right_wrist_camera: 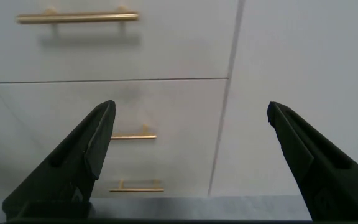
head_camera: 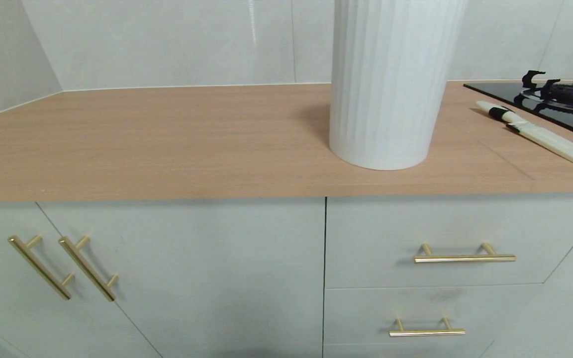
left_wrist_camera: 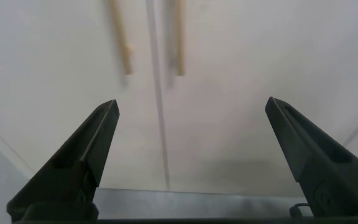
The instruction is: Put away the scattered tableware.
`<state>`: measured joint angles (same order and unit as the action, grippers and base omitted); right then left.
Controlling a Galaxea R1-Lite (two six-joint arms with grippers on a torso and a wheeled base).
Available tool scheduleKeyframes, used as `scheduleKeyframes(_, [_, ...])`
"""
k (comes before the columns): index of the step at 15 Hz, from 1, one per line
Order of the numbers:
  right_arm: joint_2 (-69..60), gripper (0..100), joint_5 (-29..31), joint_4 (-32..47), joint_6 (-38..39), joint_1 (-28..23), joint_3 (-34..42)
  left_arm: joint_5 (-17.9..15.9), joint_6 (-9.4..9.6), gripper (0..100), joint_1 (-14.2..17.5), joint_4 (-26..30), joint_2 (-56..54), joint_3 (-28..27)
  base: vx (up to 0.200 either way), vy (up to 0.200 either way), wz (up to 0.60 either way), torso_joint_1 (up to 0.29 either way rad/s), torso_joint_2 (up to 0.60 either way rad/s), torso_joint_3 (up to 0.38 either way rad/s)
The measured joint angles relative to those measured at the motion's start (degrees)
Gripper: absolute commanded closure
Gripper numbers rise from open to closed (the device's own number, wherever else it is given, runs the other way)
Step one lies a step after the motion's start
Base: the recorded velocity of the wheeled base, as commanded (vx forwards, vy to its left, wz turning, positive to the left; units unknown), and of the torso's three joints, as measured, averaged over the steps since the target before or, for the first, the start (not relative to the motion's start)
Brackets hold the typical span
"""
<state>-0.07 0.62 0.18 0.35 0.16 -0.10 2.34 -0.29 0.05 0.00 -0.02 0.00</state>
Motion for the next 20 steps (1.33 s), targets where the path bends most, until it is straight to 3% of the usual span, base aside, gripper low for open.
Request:
scheduleKeyframes(14, [0.0,0,-0.1,0.0,-0.1,0.0,0.0,0.0,-0.04,0,0.0,0.0,0.0,0.0,0.000,-0.014,0.00,0.001,0.00,0.000])
scheduleKeyframes(20, [0.0,0,-0.1,0.0,-0.1,0.0,0.0,0.0,-0.04,0,0.0,0.0,0.0,0.0,0.000,0.000,0.00,0.083,-0.31,-0.275])
